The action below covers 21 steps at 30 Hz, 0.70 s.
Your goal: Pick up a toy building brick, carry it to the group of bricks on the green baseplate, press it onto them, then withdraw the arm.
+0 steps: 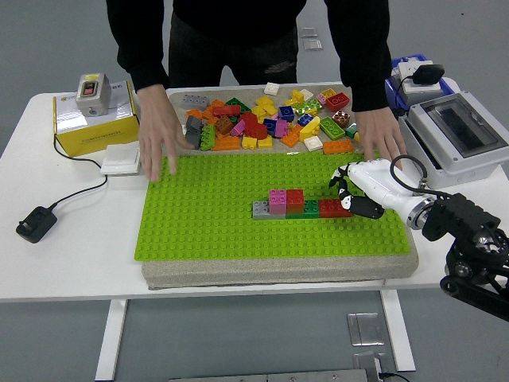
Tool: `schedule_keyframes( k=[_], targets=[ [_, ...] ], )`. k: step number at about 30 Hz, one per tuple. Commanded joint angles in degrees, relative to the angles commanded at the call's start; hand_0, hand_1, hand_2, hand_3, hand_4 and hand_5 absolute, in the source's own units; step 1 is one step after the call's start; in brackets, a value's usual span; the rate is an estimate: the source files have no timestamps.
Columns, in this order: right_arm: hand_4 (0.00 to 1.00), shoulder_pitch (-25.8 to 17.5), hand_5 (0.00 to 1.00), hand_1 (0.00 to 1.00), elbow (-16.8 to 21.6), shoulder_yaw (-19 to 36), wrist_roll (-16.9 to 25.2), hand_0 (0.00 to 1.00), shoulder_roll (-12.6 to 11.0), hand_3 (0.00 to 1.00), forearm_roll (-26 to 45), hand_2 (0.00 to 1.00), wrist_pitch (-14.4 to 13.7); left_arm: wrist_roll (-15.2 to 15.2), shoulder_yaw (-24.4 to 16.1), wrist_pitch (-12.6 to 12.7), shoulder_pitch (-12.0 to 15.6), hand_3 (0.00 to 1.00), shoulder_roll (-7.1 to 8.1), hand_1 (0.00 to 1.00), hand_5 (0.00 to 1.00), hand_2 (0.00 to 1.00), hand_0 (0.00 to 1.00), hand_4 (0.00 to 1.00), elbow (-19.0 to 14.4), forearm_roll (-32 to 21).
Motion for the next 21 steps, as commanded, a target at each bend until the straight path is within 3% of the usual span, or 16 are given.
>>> schedule_keyframes(
  k=[8,16,17,21],
  targets=[
    [0.002,-5.14,0.453,0.173,3.29,8.52,1.07,0.123,-0.45,0.667,3.37,0.698,-1.52,0.01,0.45,-0.08,-0.04,0.623,0.18,0.644,0.654,0.469,0.67,0.08,0.0,-0.3],
    [0.002,-13.0,0.446,0.175,4.77,20.08,4.32,0.123,2.84,0.668,8.08,0.7,-4.15,0.12,0.44,-0.25,0.24,0.623,0.27,0.644,0.654,0.47,0.671,0.081,0.0,-0.16],
    [0.035,-13.94,0.404,0.263,4.84,21.52,4.84,0.182,3.36,0.688,8.85,0.705,-4.33,0.11,0.44,-0.26,0.27,0.623,0.27,0.644,0.653,0.47,0.671,0.082,0.0,-0.16],
    [0.035,-17.39,0.404,0.263,5.18,27.36,7.63,0.182,5.58,0.688,13.0,0.705,-4.85,0.22,0.34,-0.39,0.46,0.623,0.17,0.644,0.653,0.47,0.671,0.082,0.0,0.0]
  ],
)
